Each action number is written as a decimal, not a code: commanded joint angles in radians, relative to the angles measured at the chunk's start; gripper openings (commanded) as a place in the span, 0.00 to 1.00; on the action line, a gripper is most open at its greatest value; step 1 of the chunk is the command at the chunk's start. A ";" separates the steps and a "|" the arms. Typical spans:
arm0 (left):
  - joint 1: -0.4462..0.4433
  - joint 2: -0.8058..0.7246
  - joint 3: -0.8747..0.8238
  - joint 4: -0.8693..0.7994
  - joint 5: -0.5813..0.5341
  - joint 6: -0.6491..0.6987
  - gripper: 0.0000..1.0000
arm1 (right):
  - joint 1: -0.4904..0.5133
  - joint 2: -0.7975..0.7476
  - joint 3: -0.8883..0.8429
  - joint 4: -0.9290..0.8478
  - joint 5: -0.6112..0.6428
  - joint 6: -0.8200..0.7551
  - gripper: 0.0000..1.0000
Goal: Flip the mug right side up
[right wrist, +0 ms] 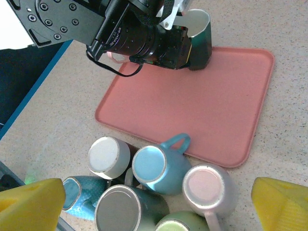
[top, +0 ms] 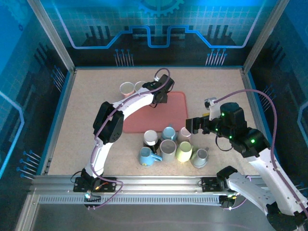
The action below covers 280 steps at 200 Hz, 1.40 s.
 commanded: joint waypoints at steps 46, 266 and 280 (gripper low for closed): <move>0.021 0.019 0.031 0.020 -0.052 -0.034 0.27 | 0.019 -0.001 -0.007 -0.022 0.001 -0.014 1.00; 0.070 -0.940 -0.589 -0.073 0.304 0.054 0.49 | 0.688 0.365 0.128 -0.074 0.178 -0.690 1.00; 0.086 -1.051 -0.679 -0.075 0.333 0.092 0.49 | 0.715 0.472 0.173 -0.085 0.187 -0.755 1.00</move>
